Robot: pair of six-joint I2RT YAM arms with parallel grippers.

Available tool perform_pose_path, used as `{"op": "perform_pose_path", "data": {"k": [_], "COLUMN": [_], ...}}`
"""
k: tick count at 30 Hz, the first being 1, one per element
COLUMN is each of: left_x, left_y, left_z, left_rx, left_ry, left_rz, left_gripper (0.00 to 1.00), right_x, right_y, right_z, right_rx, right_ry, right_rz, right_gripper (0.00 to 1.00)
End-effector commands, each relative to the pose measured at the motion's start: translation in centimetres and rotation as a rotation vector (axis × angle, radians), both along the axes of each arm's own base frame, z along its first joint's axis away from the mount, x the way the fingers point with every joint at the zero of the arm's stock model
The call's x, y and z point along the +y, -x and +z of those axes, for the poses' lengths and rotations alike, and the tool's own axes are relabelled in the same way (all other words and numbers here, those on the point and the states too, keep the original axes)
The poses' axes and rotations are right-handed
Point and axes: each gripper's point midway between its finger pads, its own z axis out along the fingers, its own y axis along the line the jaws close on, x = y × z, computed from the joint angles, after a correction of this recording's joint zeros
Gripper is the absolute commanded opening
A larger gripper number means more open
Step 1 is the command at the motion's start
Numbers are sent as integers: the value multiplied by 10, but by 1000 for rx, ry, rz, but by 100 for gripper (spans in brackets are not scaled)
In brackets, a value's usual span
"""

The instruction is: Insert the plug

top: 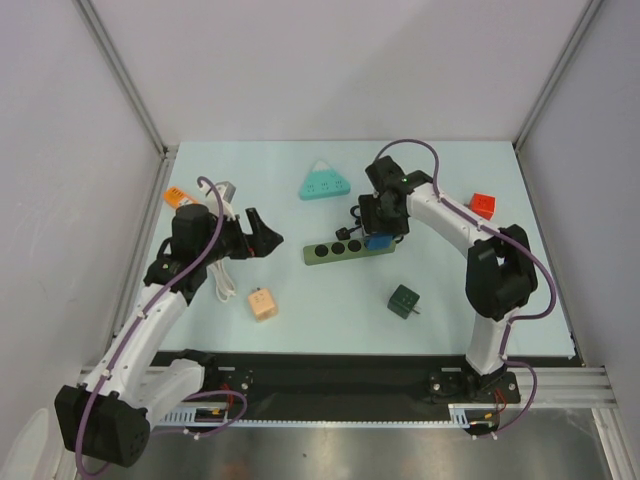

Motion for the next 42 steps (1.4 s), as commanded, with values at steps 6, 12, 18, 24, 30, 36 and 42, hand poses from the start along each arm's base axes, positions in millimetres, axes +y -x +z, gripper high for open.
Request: {"op": "perform_pose_path", "data": {"k": [6,12,18,24,30,36,42], "left_x": [-1,-1,-2,-2,-1,-1,-1], "left_y": [0,0,0,1,0,0,0], "left_z": [-3,-5,-4,-4,-4,-3,-4], "left_rx": [-8,0,-1,-5,-4,-8,-2], "left_ry": [-7,-7,-5,-6,-6,-7,-5], "left_rz": [-14,-17,-21,-20,-17,-17,-16], "left_gripper": [100,100,100,100,100,100,100], "right_x": [11,11,9,6,1,-2,-6], "right_y": [-13,-12,-14,-12,-14,-17,-12], "right_z": [2,-6,-14,-22,-28,-30,-29], "right_rx": [-71,-48,-34,-24,-29,-27,-15], "right_ry": [-68,-75,-64,-49,-23,5,52], "right_rz": [10,9,3,8,-1,-3,2], "right_gripper": [0,0,0,0,0,0,0]}}
